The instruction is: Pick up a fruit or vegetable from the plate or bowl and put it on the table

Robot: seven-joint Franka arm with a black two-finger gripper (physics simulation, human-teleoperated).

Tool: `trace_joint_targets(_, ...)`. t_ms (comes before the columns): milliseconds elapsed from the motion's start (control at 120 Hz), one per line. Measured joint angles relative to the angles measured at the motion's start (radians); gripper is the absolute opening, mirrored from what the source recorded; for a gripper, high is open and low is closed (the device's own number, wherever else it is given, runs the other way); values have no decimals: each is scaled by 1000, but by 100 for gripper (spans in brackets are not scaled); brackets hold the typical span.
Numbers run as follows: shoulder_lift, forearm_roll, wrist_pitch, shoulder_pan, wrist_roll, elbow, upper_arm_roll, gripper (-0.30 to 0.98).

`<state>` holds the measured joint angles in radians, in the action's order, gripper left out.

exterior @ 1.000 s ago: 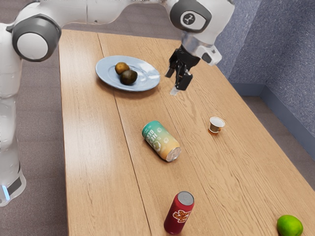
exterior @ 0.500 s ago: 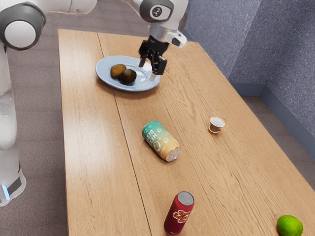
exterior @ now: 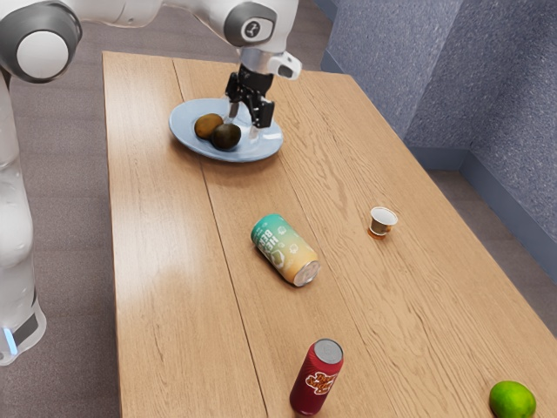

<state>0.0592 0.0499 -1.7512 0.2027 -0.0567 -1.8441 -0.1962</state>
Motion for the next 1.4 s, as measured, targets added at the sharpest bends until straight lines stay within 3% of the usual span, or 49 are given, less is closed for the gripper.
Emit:
trace_joint_targets(150, 4, 53, -46, -12, -41, -16, -22, 69)
trace_joint_targets(333, 63, 72, -70, 34, -74, -90, -35, 69)
trace_joint_targets(1400, 22, 15, -93, 32, 63, -125, -55, 69)
